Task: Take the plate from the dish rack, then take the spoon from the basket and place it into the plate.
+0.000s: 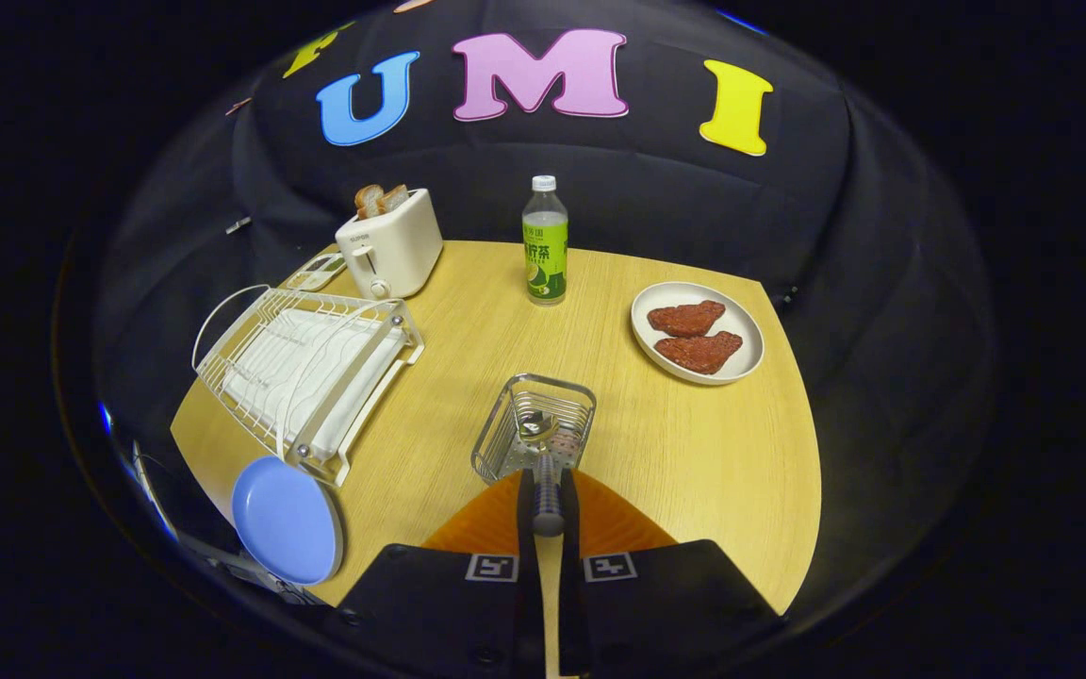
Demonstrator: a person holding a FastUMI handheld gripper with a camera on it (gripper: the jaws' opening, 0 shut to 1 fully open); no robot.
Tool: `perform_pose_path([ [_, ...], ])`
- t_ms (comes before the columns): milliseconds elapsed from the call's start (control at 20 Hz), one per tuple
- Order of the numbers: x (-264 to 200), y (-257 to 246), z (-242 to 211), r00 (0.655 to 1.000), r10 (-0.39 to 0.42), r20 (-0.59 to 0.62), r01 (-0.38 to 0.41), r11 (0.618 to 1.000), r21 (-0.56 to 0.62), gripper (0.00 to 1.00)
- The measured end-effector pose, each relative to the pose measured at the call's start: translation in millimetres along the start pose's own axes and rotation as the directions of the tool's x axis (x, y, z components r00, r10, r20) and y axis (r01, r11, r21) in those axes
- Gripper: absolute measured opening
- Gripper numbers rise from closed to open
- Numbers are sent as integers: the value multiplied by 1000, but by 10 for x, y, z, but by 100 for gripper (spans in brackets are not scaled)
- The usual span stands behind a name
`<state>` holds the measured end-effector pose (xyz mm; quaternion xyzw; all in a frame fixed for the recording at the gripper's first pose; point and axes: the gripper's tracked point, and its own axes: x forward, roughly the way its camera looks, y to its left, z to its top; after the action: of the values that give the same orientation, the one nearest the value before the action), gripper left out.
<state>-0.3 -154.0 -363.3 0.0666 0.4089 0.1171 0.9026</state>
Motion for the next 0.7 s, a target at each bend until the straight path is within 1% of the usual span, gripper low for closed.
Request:
perform_pose_path([
  [250, -385, -18, 245, 997, -20, 74, 20, 1000, 1, 10],
  [350, -611, 60, 359, 994, -12, 112, 11, 1000, 10, 10],
  [550, -1045, 587, 544, 979, 100, 180, -99, 995, -11, 10],
  [700, -1232, 1125, 464, 964, 208, 164, -202, 978, -53, 10],
])
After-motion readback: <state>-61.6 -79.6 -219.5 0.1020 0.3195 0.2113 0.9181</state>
